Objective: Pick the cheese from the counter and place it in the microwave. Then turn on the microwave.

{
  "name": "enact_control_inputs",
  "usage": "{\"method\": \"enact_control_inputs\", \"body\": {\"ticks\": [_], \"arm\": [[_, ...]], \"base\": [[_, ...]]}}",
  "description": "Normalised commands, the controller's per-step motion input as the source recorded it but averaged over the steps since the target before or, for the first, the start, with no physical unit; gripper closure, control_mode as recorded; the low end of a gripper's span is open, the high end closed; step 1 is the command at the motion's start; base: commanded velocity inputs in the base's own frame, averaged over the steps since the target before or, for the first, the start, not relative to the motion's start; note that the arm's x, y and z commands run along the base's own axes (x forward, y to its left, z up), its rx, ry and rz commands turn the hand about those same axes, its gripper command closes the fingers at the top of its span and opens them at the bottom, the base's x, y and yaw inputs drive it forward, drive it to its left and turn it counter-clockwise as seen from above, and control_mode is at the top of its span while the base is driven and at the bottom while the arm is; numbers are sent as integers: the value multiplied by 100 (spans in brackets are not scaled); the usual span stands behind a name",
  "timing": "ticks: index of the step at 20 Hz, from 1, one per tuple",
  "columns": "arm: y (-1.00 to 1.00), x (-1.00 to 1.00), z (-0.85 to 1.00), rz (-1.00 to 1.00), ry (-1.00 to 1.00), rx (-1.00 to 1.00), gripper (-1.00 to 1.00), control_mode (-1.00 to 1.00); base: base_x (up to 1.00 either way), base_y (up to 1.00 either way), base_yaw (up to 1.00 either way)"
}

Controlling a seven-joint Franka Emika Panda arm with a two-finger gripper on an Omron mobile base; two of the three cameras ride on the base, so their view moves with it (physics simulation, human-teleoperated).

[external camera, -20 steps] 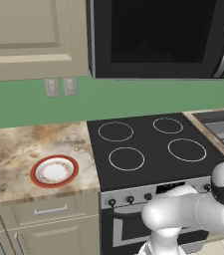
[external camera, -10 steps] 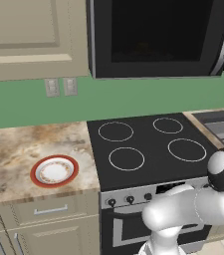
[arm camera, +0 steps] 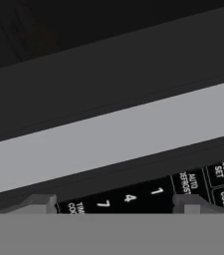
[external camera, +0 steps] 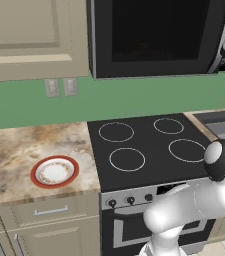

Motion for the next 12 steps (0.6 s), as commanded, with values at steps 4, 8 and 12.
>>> {"method": "enact_control_inputs", "body": {"ticks": [4, 8, 12], "arm": [[35, 51, 0, 1, -5, 4, -100, -100], [35, 51, 0, 0, -3, 3, -100, -100], [36, 52, 0, 1, -1, 3, -100, -100]], "base": [[0, 0, 0], [0, 0, 0], [0, 0, 0]]}}
